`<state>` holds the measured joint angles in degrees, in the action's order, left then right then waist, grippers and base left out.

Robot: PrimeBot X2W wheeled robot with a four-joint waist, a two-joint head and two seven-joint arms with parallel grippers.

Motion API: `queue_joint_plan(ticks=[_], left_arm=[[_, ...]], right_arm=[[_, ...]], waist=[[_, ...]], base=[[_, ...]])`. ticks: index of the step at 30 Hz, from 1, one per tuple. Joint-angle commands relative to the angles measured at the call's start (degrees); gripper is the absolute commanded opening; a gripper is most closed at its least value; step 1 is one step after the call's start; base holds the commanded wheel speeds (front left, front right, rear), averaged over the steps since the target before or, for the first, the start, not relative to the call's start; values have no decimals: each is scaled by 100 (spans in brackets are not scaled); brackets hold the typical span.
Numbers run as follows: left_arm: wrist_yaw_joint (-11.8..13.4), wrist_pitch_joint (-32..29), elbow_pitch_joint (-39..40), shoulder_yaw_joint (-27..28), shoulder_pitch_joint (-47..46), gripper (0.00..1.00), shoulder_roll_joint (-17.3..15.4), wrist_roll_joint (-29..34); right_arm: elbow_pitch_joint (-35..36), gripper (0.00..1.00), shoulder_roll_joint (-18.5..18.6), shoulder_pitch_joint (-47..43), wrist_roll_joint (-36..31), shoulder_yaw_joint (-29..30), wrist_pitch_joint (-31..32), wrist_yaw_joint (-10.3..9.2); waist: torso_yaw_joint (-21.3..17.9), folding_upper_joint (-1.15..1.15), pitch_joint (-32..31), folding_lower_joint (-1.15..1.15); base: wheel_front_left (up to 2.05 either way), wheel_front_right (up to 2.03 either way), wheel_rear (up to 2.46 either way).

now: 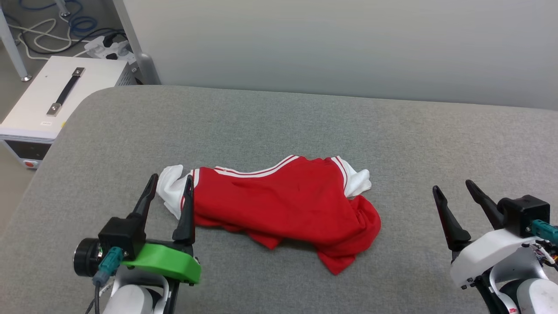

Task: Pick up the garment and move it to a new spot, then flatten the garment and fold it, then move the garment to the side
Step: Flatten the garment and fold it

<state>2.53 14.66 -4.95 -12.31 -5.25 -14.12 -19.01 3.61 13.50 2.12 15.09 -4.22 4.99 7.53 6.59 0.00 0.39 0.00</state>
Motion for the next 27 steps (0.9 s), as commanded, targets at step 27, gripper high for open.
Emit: queue_joint_plan(ticks=[27], left_arm=[[-172, 33, 297, -188, -599, 100, 384, 96]], right_arm=[[-1633, 100, 619, 3172, 1144, -791, 5474, -4]], waist=[[1211, 0, 1456, 0]], base=[[0, 0, 0]])
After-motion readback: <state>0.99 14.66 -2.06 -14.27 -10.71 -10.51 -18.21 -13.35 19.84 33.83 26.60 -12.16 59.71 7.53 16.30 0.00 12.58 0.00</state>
